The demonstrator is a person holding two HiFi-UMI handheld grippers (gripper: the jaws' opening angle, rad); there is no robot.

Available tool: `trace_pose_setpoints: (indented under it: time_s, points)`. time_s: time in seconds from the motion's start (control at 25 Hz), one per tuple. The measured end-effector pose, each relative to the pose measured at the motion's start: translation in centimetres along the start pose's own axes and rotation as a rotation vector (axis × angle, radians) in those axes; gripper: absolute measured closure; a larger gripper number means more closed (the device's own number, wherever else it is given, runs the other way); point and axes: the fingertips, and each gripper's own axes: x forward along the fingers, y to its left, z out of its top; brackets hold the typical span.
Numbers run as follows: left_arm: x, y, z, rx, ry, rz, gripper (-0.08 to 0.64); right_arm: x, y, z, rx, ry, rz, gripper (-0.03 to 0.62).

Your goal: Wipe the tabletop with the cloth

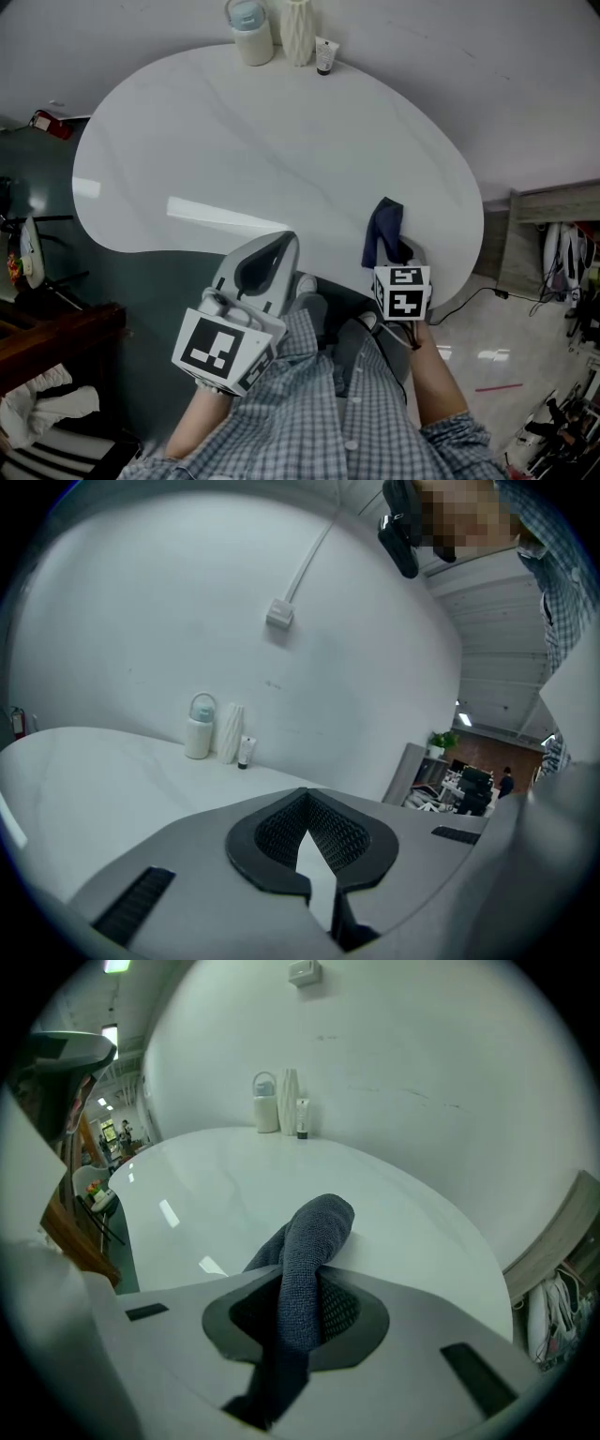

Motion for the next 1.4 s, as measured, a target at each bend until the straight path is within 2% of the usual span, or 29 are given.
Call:
trace_pose_setpoints:
  time_s: [0.72, 0.88, 1.2, 1.4]
  points:
    - [-2.8, 2.8, 0.3, -0.022, -0.034, 0.044, 0.555, 3.2, 10.8, 5.4, -0.178, -0.021, 0.151, 0.54]
    - [-3.6, 3.3, 0.3, -0.026, -0.041, 0.055, 0.555, 4.0, 13.0, 6.8, -0.25, -0.035, 0.179, 0.54]
    - [-5.3, 4.0, -0.1, -0.052, -0.062, 0.108, 0.555, 5.5, 14.8, 9.0, -0.303, -0.048, 0.196, 0.54]
    - [-6.1, 3.4, -0.5, -0.038, -0.055, 0.111, 0.555, 5.7, 15.1, 9.3, -0.317, -0.053, 0.207, 0.54]
